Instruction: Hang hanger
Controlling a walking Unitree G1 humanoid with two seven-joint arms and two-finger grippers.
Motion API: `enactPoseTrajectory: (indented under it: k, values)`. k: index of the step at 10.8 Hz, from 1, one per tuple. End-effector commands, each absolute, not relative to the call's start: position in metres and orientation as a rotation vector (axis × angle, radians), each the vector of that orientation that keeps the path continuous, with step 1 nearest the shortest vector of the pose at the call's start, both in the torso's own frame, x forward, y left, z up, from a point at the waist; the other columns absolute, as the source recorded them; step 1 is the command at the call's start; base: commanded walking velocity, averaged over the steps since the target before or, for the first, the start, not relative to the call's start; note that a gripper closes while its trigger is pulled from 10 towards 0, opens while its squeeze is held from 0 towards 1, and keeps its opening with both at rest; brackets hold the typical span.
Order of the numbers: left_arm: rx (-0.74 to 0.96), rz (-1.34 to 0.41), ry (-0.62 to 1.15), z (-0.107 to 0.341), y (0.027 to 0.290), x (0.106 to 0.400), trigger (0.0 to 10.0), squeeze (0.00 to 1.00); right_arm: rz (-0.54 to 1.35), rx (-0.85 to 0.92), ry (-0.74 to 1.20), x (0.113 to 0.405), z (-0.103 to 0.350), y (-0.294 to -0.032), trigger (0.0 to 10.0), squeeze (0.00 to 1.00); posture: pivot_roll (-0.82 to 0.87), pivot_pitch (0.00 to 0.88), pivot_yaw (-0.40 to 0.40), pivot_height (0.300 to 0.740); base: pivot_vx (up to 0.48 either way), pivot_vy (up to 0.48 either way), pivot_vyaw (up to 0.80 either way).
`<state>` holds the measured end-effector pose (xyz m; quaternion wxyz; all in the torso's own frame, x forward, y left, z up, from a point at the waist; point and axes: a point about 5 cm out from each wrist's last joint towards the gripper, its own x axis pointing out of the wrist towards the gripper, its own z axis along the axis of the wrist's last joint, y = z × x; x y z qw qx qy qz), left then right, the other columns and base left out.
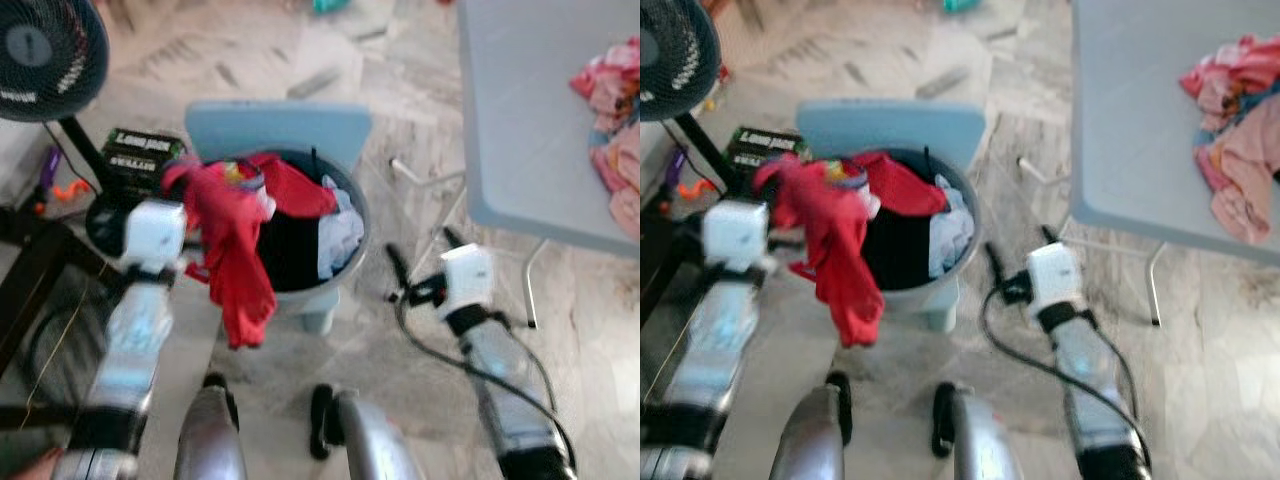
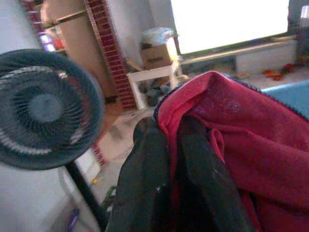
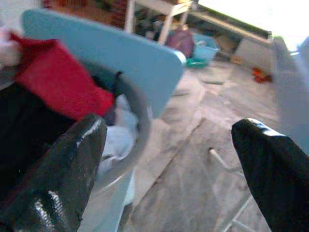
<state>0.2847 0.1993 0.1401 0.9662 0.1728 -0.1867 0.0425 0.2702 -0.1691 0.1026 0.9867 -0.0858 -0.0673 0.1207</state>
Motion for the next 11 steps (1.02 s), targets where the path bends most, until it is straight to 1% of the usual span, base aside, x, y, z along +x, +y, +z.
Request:
enactPoseTrajectory:
  k: [1, 2, 4, 7, 11]
  values:
    - [0.325, 0.118, -0.387, 0.145, 0.202, 0.276, 0.0, 0.00, 0.184, -0.168, -0.149, 0.271, 0.108, -0.179, 10.0, 0.00, 0.02, 0.232, -0.102, 0.740, 0.240, 0.000, 0.00]
    - [0.317, 0.108, -0.370, 0.142, 0.202, 0.266, 0.0, 0.00, 0.138, -0.149, -0.174, 0.275, 0.115, -0.182, 10.0, 0.00, 0.03, 0.218, -0.095, 0.740, 0.240, 0.000, 0.00]
    - [0.283, 0.086, -0.312, 0.132, 0.199, 0.255, 0.0, 0.00, 0.112, -0.128, -0.168, 0.276, 0.113, -0.183, 10.0, 0.00, 0.03, 0.198, -0.092, 0.740, 0.242, 0.000, 0.00]
    - [0.270, 0.094, -0.301, 0.134, 0.197, 0.255, 0.0, 0.00, 0.099, -0.123, -0.156, 0.274, 0.108, -0.183, 10.0, 0.00, 0.04, 0.177, -0.091, 0.740, 0.290, 0.000, 0.00]
    - [0.267, 0.085, -0.298, 0.138, 0.196, 0.258, 0.0, 0.00, 0.128, -0.146, -0.178, 0.280, 0.112, -0.178, 10.0, 0.00, 0.04, 0.171, -0.084, 0.740, 0.335, 0.000, 0.00]
